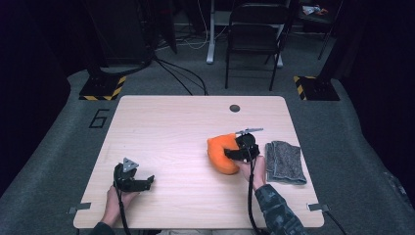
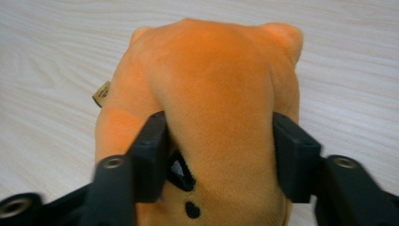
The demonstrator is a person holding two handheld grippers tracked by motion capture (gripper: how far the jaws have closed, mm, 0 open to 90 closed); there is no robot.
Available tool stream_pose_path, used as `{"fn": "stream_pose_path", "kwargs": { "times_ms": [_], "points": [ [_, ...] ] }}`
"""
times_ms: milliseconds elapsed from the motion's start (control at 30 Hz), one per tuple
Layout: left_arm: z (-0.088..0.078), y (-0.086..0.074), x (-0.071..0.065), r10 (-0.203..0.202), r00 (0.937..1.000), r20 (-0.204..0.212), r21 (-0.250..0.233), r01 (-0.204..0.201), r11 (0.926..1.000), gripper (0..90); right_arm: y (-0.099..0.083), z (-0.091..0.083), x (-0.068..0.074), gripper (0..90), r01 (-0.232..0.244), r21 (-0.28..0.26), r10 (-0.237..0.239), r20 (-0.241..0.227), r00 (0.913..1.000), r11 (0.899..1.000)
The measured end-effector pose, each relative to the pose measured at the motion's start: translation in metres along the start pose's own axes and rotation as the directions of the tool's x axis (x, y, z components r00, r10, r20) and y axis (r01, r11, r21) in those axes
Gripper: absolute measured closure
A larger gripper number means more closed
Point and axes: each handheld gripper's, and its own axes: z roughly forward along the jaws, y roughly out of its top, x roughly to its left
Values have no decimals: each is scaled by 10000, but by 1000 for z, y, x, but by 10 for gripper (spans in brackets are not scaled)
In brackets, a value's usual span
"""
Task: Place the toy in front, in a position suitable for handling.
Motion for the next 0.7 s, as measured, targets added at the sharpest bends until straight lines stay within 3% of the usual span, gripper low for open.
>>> {"fn": "stream_pose_path", "kwargs": {
  "times_ms": [200,367,433,500,633,700],
  "points": [
    [0,0,0,-2,10000,1,4,2,10000,56,0,-2,-5,636,334,-159,-341,-468,9983,9993],
    [0,0,0,0,10000,2,-2,0,10000,56,7,-9,-9,659,650,-504,-704,-1139,9910,9966],
    [0,0,0,0,10000,2,2,0,10000,56,11,-11,-9,660,874,-491,-926,-1163,9889,9950],
    [0,0,0,-1,10000,3,5,1,10000,56,15,-13,-11,660,1335,-674,-1415,-1322,9811,9888],
    [0,0,0,0,10000,1,5,0,10000,56,21,-15,-11,658,1813,-607,-1893,-1750,9662,9816],
    [0,0,0,2,10000,2,3,-2,10000,56,24,-16,-11,658,2334,-667,-2422,-1975,9499,9701]
  ]
}}
